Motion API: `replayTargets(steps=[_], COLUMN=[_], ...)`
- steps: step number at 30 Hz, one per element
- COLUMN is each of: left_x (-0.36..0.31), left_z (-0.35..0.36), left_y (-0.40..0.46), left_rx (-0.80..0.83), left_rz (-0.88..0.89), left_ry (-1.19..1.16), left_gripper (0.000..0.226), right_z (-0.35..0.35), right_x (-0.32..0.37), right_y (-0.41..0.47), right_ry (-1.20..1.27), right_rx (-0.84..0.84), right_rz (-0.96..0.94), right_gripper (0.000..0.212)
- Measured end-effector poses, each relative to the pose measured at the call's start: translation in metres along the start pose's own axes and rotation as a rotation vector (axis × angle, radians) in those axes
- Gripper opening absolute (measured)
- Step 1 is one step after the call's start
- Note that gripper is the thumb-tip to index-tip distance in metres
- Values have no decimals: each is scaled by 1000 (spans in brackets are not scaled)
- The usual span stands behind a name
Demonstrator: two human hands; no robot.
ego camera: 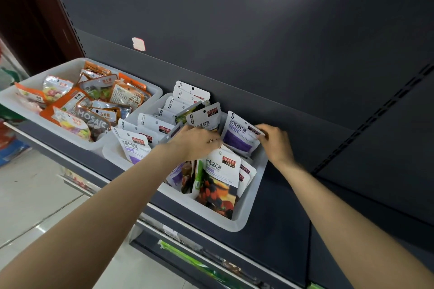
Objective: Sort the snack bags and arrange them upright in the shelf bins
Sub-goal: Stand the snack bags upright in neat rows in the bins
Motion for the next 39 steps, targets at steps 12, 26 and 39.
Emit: replayTargets(steps=[12, 26, 39], left_x=[-20, -2, 2], left_z=[-31, -13, -13], left_y=[20, 37, 17], left_rx=[-296, -79, 131], left_rz=[-119, 1, 150], left_ry=[-149, -160, 111], left_gripper=[23, 43, 19], right_z=[-12, -8, -25], right_x=[7, 16, 17], right_y=[-12, -16, -23], right_ry=[136, 98, 181], right_rx=[-63, -32, -55], right_rz=[-37, 196, 214], right_gripper=[22, 27, 44])
Point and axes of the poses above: each hand's wrist, its own y-axis towards the middle knuckle, its own z-axis out of the palm, x = y × z, the point moved 4 cm from there along y, towards the middle knuckle, and after that the axes turned 10 degrees about x, right-handed, at the moved point
